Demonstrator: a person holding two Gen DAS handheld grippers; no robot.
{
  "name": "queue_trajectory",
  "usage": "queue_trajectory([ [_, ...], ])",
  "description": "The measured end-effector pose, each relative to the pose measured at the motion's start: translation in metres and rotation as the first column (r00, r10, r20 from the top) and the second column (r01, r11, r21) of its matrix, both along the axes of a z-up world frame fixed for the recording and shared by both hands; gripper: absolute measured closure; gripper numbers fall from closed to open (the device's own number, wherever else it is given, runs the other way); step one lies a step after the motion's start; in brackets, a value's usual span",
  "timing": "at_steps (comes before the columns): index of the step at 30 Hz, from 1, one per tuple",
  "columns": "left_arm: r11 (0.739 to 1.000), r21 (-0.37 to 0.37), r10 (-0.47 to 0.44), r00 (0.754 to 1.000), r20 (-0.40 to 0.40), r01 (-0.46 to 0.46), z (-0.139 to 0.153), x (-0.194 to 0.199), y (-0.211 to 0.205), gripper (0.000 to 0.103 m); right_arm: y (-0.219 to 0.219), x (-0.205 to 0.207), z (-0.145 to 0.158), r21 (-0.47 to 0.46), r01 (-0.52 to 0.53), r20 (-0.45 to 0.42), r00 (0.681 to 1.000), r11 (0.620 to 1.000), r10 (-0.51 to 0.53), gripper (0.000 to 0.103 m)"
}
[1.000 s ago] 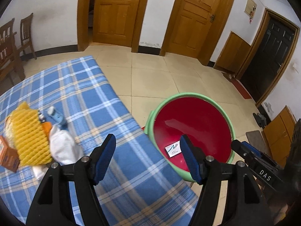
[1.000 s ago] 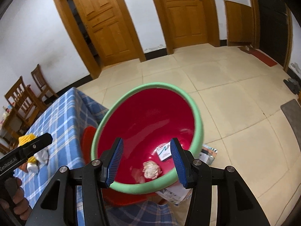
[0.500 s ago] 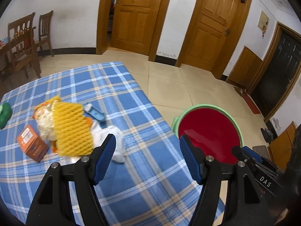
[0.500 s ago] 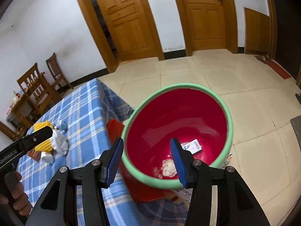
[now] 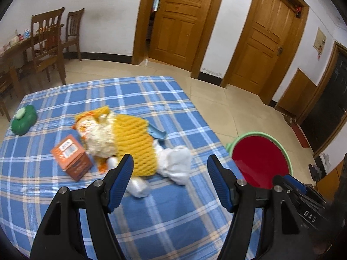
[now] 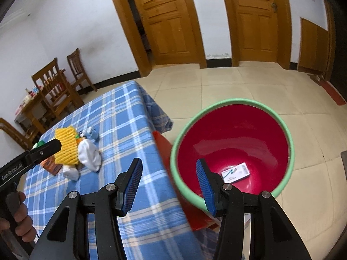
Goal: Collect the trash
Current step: 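Grasp the white cloth with the right gripper while the left grasps the orange box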
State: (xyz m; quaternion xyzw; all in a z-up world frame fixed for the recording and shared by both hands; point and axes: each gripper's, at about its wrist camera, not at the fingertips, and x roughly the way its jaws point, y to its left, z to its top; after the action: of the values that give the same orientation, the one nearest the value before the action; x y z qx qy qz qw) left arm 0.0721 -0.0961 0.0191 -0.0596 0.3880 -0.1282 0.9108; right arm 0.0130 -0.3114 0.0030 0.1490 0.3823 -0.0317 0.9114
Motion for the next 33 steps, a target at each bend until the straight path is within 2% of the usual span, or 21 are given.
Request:
queue_trajectory([
  [14,0.991,0.007,0.135,0.991,0.011,-0.135,-0.004,0.008,0.056,0.033,0.047,0.023,0.002,-0.019,-0.111,-0.008,0.994,0.994,0.111,0.050],
  [18,0.986,0.007,0.167,0.986,0.003,-0.167,-0.008,0.012,0.070,0.029,0.059,0.029,0.002,-0.023,-0.142,-0.009,0.990,0.990,0.142,0.050],
  [33,0.974,0.021,0.225,0.973,-0.054,-0.225,-0.030,0.034,0.095,0.028,0.100,0.059,-0.010,-0.013,-0.252,-0.039,0.967,0.968,0.252,0.050],
])
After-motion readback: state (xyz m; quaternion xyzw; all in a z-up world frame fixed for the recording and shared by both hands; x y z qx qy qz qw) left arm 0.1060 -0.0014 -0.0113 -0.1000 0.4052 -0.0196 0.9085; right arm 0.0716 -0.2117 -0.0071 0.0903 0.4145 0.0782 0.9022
